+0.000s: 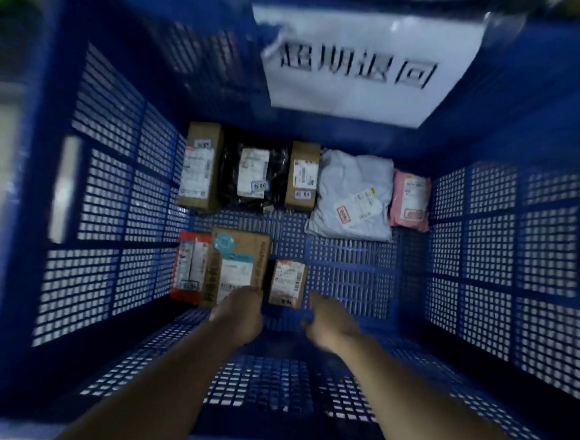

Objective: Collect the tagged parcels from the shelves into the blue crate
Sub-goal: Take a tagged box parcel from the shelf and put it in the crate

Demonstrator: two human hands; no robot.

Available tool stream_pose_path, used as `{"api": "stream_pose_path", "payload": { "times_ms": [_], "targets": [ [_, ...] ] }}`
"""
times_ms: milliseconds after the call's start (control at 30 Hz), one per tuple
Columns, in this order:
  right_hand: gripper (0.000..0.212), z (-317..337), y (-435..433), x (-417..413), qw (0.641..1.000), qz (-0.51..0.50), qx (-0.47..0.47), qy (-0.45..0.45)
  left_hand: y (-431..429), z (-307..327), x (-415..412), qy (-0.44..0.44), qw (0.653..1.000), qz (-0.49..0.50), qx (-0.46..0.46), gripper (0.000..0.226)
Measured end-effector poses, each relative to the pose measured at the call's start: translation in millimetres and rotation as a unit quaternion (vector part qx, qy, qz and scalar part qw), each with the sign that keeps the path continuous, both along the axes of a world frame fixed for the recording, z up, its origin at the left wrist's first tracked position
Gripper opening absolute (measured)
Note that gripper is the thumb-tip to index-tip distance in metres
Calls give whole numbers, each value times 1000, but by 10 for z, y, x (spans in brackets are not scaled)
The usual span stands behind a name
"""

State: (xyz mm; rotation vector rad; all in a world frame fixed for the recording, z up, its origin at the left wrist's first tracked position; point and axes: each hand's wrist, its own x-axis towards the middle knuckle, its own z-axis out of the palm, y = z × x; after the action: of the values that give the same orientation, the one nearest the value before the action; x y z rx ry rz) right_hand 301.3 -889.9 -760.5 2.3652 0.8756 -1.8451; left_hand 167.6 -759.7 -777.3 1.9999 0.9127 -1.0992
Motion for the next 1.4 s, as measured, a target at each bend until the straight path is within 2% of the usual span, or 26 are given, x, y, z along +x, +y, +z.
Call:
{"api": "stream_pose_path", "payload": {
  "times_ms": [67, 267, 400, 733, 933, 1100, 1233, 1400],
  "targets": [
    [61, 396, 134, 28, 998, 40, 20, -44, 117, 424, -26, -7, 998, -28, 55, 42],
    [44, 1635, 627, 17, 982, 83, 99, -140, 374, 1684, -154, -34, 985, -52, 164, 46],
    [35, 2404, 941, -92, 956, 158, 167, -182, 530, 2516, -280, -47, 977, 0, 209, 39],
    [39, 3948, 1627, -642, 876, 296, 293, -242, 866, 4226, -936, -79, 929, 95, 348, 35],
    [46, 4675, 2040, -1066, 836, 350, 342, -248, 1074, 4893, -1597, -77, 903, 150, 396, 25],
    [43, 5174, 2481, -1538, 799, 387, 373, -270, 1314, 5335, -2142, -85, 875, 201, 432, 22],
    [50, 5486, 2840, -2078, 783, 395, 390, -280, 1589, 5582, -2686, -87, 862, 217, 449, 17],
    [48, 5739, 3304, -2863, 772, 394, 406, -290, 2002, 5868, -3504, -97, 839, 219, 489, 16]
  ]
}}
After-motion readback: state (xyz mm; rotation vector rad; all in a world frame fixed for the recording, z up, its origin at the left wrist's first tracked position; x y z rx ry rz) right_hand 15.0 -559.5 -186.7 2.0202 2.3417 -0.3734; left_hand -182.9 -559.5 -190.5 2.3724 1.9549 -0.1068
